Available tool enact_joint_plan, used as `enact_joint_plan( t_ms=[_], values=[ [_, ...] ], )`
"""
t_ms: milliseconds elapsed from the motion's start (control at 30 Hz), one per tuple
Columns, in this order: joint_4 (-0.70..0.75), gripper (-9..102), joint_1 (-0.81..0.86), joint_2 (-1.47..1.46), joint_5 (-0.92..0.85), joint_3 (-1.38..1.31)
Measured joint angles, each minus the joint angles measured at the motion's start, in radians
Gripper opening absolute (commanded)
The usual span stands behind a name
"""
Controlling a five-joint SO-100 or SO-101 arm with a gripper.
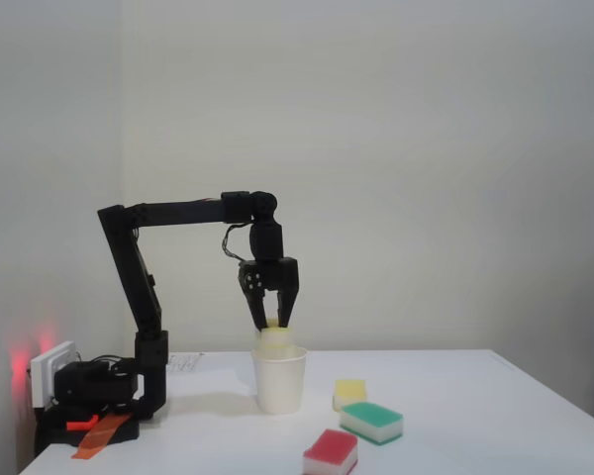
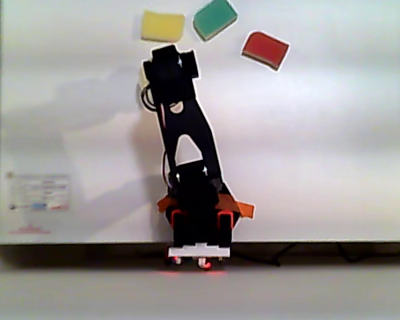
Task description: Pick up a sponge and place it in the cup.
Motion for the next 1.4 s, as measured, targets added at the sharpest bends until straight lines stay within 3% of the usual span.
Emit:
enact_joint_plan(
  t_ms=[133,567,733,900,1400],
  values=[
    [-0.005,29,0.009,0.000,-0.002,0.000],
    [0.008,29,0.009,-0.012,-0.005,-0.028],
    [0.008,24,0.002,-0.025,-0.002,-0.043],
    [0.023,8,0.002,-0.044,0.021,-0.071],
    [0.048,12,-0.012,-0.063,0.034,-0.117]
  ],
)
